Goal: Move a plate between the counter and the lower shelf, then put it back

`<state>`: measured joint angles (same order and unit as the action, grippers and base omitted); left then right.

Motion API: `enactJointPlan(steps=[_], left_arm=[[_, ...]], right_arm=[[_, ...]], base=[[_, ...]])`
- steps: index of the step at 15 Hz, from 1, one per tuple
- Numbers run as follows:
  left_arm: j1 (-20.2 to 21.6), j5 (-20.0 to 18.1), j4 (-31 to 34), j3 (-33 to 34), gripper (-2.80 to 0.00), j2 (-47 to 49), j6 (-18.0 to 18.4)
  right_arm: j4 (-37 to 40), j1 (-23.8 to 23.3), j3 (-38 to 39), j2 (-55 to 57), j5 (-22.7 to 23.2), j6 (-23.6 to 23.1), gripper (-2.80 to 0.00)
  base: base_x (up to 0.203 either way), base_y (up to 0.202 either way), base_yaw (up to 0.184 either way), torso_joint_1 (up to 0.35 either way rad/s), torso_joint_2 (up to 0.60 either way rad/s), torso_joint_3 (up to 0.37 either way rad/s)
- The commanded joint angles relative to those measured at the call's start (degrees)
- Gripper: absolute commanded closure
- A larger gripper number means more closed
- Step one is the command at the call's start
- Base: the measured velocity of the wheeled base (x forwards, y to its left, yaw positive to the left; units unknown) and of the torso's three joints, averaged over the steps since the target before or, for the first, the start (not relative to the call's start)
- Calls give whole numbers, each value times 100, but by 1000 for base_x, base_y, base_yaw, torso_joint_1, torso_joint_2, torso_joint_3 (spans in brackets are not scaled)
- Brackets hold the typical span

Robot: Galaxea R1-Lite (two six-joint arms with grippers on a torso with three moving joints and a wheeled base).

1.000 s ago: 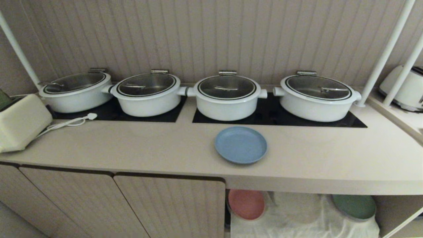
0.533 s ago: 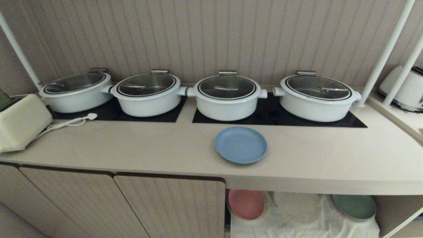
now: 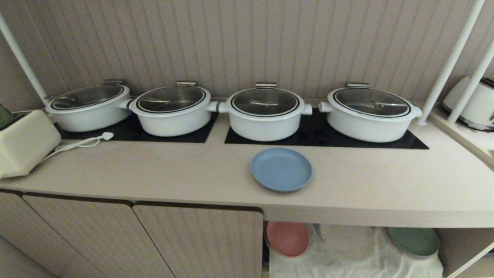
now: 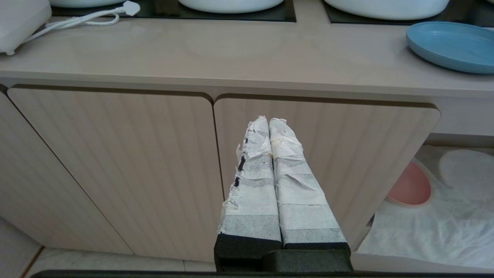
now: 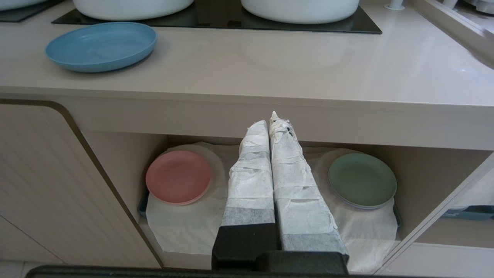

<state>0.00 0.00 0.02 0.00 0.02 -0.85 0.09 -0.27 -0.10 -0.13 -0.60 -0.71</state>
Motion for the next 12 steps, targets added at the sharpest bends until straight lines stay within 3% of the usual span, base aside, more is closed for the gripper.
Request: enactJointPlan(steps=[1,12], left_arm=[[0,0,-2,0,0,-2,-3],[0,0,-2,0,0,-2,-3]], right_arm=[[0,0,1,13,-2,-17,0],[9,0,1,13,-11,-175,0]], base=[[0,0,0,0,0,0],[0,0,0,0,0,0]])
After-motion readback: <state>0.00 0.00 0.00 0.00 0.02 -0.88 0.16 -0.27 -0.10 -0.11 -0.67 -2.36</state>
